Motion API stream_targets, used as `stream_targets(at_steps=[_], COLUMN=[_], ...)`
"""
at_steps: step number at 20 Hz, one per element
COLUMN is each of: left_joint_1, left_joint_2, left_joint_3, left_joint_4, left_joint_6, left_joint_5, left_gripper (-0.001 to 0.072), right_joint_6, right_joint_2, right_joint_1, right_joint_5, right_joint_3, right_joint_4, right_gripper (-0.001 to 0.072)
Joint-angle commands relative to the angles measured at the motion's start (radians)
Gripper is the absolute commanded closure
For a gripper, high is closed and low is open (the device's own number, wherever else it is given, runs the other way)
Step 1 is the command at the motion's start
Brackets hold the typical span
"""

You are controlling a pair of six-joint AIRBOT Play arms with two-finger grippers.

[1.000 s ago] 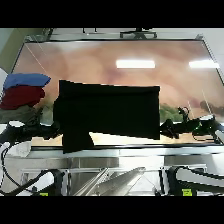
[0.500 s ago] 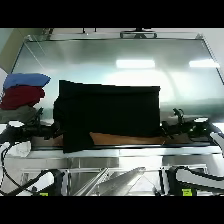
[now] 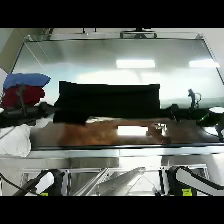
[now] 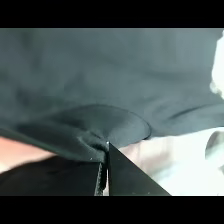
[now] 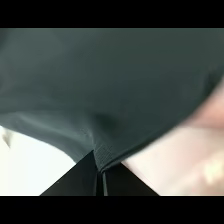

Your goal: Fold the shirts.

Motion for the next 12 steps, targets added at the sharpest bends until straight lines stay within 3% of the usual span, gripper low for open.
stream_targets(at_steps=[1,7,12], left_joint_1=[-0.032,-0.144,-0.178], left_joint_2=[-0.07,-0.484,-0.789], left_joint_3=[0.2,0.499,0.694], left_joint_4=[-0.092,-0.085,-0.084], left_joint_6=[0.029,0.109,0.13], left_joint_5=[0.059,0.147,0.119], left_gripper=[0.0679,0.0679,0.0678], right_joint_6=[-0.053,-0.188,-0.261], right_joint_2=[-0.031,-0.321,-0.541], right_joint_1=[0.049,0.182,0.201], right_joint_5=[-0.126,-0.37,-0.417], right_joint_3=[0.108,0.3,0.397], right_joint_4=[0.167,0.249,0.252], right_gripper=[0.0694,0.0693,0.0688])
